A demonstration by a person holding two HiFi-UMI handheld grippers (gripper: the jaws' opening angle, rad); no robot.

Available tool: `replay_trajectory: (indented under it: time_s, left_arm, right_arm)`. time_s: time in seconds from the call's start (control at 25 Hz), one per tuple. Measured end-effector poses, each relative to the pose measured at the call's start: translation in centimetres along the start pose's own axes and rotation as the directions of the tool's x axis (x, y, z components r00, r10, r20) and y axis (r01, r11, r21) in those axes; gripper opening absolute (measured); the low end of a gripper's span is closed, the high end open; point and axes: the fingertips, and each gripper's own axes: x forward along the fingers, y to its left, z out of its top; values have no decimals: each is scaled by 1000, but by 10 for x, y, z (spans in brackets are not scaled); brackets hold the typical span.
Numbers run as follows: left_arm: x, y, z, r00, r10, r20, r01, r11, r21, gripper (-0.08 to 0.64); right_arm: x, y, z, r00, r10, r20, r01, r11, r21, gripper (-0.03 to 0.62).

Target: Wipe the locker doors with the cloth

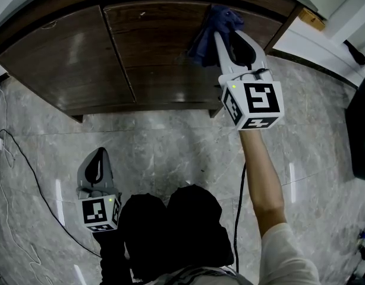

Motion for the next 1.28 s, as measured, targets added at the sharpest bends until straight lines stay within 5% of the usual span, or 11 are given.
replay_trajectory:
  time_s: [0.4, 1.28]
  left_arm:
    - [-4, 4, -2, 1000, 6, 6, -6, 1000, -8, 2]
    - [-25, 22, -19, 999, 32, -6, -32, 999, -17, 2]
  right_arm:
    - [7, 8, 16, 999, -17, 48, 18, 1000, -24, 81]
    - [-5, 94, -144, 985, 76, -153, -76, 997, 11, 80]
